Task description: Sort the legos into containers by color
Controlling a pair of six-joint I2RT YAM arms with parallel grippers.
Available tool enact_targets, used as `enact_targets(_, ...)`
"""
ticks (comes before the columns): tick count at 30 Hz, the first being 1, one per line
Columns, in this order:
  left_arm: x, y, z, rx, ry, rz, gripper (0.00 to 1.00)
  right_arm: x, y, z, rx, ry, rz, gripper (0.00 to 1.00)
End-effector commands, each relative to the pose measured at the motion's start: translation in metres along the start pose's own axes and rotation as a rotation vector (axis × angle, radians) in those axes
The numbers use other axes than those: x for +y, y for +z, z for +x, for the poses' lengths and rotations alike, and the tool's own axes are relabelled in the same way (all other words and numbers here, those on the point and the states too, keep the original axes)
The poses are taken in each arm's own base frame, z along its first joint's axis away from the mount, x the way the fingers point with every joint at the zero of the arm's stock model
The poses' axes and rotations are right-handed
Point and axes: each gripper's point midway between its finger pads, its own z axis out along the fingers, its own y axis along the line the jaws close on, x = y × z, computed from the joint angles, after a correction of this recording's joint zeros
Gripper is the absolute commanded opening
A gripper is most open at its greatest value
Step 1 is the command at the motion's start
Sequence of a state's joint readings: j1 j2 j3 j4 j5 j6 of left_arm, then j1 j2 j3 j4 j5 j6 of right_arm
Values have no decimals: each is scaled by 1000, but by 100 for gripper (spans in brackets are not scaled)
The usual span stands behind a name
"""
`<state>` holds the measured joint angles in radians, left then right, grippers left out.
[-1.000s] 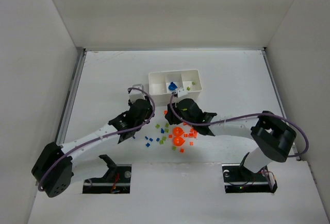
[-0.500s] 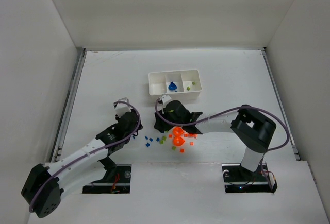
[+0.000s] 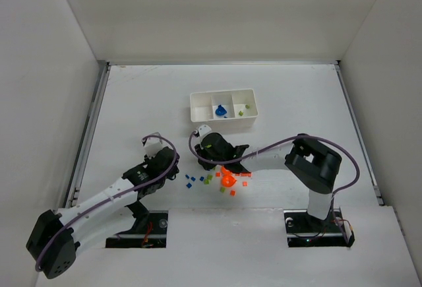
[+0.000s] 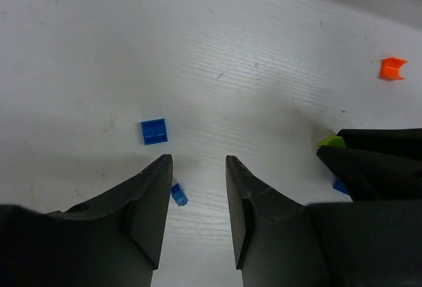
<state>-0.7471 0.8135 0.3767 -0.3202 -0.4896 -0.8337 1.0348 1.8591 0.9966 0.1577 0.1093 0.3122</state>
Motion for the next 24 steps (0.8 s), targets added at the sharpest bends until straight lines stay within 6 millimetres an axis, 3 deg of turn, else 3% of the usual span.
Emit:
enact_targets(1, 4, -10, -7, 4, -84, -61, 36, -7, -1, -3, -4, -46, 71, 25)
enact_targets(3, 6, -14, -2, 29, -87, -73, 37, -4, -15, -23, -71, -11, 65, 17)
enact_targets(6, 9, -16, 3, 38, -107, -77, 37, -8, -38, -50, -161, 44, 58, 16)
enact_targets(9, 6, -14, 13, 75, -97, -71, 37, -29, -71, -86, -278, 151, 63, 16)
enact_targets(10, 8, -14, 18, 89, -73, -82, 37, -47, -87, -102, -330, 208, 82, 16)
enact_targets(12, 11, -13, 21, 93, -51, -95, 37, -64, -99, -115, -374, 249, 111, 16)
enact_targets(13, 10, -12, 23, 92, -54, -93, 37, -85, -108, -126, -407, 284, 157, 17)
enact_targets(15, 9, -11, 23, 88, -58, -88, 37, -108, -117, -136, -441, 309, 216, 17)
enact_targets(17, 7, -10, 26, 90, -53, -78, 37, -162, -130, -151, -505, 361, 367, 18)
enact_targets(20, 8, -8, 29, 90, -49, -82, 37, -202, -122, -156, -507, 396, 459, 18)
enact_targets(24, 9, -6, 29, 88, -30, -89, 36, -228, -109, -166, -504, 412, 503, 20)
